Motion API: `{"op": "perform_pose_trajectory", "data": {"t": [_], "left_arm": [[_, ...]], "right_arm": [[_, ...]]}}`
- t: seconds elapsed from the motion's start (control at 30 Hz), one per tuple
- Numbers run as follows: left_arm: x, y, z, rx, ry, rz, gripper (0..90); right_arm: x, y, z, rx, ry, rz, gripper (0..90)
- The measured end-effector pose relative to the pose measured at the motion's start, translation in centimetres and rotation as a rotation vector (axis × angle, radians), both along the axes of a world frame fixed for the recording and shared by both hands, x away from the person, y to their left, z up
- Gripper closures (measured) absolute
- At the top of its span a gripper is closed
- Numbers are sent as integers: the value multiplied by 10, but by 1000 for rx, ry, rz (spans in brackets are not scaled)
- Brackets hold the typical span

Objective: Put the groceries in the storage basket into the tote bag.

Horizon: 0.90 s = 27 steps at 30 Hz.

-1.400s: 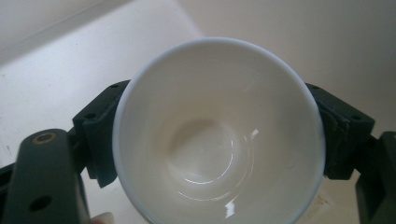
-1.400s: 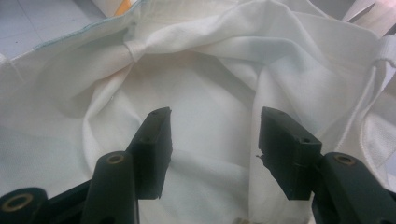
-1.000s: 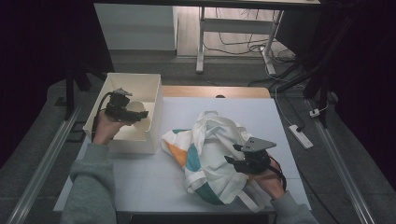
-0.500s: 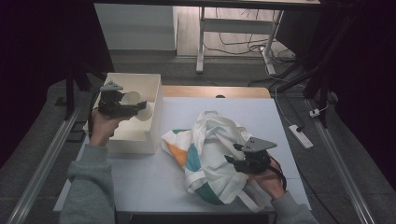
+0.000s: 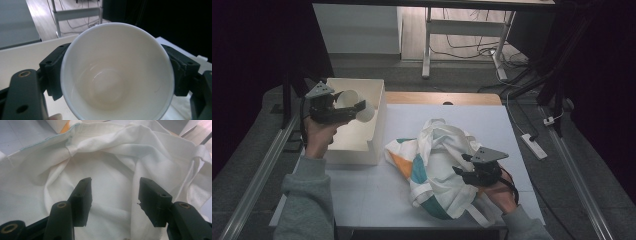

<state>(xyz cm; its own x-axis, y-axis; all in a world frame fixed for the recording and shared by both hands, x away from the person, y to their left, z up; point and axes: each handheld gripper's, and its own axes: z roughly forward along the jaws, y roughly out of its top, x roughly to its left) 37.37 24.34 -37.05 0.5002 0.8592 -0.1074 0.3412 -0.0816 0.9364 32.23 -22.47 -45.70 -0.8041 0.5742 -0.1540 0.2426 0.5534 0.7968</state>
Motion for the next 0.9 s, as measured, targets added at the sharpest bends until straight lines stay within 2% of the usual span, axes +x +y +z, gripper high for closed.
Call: {"op": "perform_pose_trajectory", "data": {"t": [0.13, 0.23, 0.4, 0.9], "left_arm": [[-7, -4, 6, -26, -34, -21, 194], [-10, -10, 10, -34, -45, -56, 194], [-12, -21, 12, -24, -41, -113, 194], [-16, -44, 15, -22, -34, -225, 193]], "right_arm": [[0, 0, 0, 1, 0, -1, 446], [0, -1, 0, 3, -2, -3, 446], [0, -1, 0, 5, -5, -3, 446], [0, -1, 1, 6, -15, -4, 445]]}}
